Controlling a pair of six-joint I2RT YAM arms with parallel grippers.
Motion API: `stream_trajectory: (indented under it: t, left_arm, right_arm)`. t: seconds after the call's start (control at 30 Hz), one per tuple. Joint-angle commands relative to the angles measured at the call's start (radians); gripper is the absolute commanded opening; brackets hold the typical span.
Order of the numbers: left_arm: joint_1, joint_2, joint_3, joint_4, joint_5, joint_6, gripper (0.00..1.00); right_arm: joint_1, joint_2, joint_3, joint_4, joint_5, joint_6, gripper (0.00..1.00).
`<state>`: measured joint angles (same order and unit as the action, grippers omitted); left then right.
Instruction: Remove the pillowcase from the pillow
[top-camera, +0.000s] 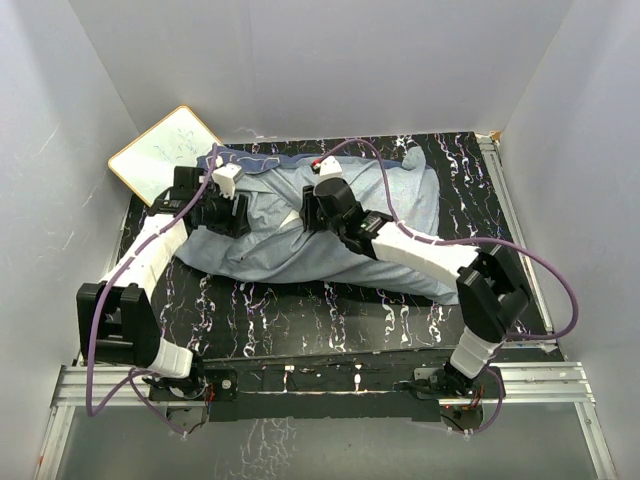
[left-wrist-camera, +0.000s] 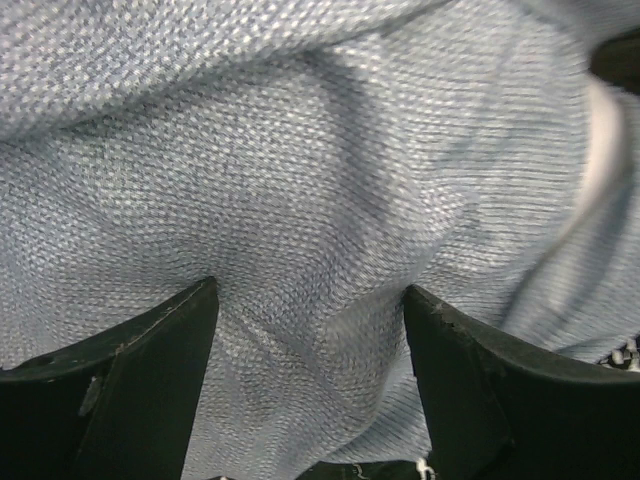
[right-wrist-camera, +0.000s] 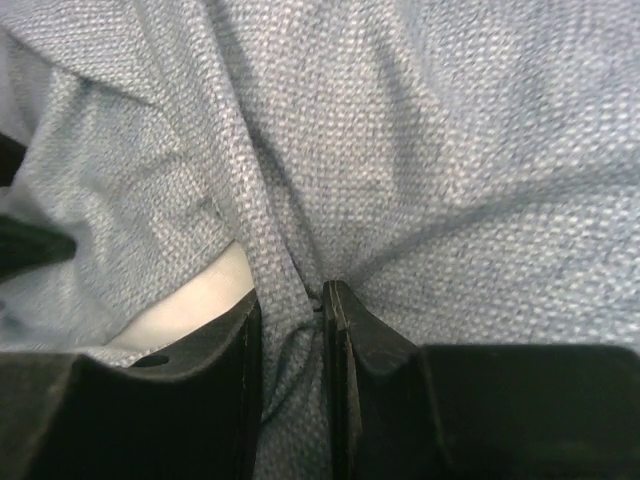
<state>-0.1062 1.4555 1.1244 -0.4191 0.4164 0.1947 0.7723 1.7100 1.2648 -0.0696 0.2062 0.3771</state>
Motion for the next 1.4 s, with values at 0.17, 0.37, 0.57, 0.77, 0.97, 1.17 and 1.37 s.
stream_trajectory:
  t: [0.17,0.37,0.57,0.77,0.97,1.17,1.37]
  left_arm:
    - [-0.007,-0.142,-0.084,0.097,-0.225,0.062,0.06]
    - [-0.007,-0.202,-0.016,0.124,-0.324,0.054,0.00]
    - [-0.008,-0.245,0.010,0.103,-0.296,0.015,0.29]
    - [-0.030,-0.193,0.021,-0.005,-0.022,-0.041,0.65]
    - [-0.079,-0.109,0.023,0.026,-0.004,-0.020,0.80]
    - [-0.104,-0.030,0.040,0.022,-0.158,0.153,0.83]
    - [-0.108,0.033,0.003,0.148,-0.621,0.269,0.67]
  right_arm:
    - [0.051,-0.132,-0.068,-0.051,0.013,-0.023,0.30]
    - [0.049,-0.116,-0.072,-0.065,0.072,-0.056,0.29]
    - [0.047,-0.046,-0.081,-0.067,0.082,-0.055,0.27]
    - [0.049,0.003,-0.062,-0.053,0.034,-0.028,0.26]
    - [0.048,0.016,-0.053,-0.054,0.016,-0.022,0.25]
    - [0.048,-0.005,-0.063,-0.063,0.035,-0.030,0.25]
    - [0.045,-0.034,-0.059,-0.067,0.051,-0.047,0.25]
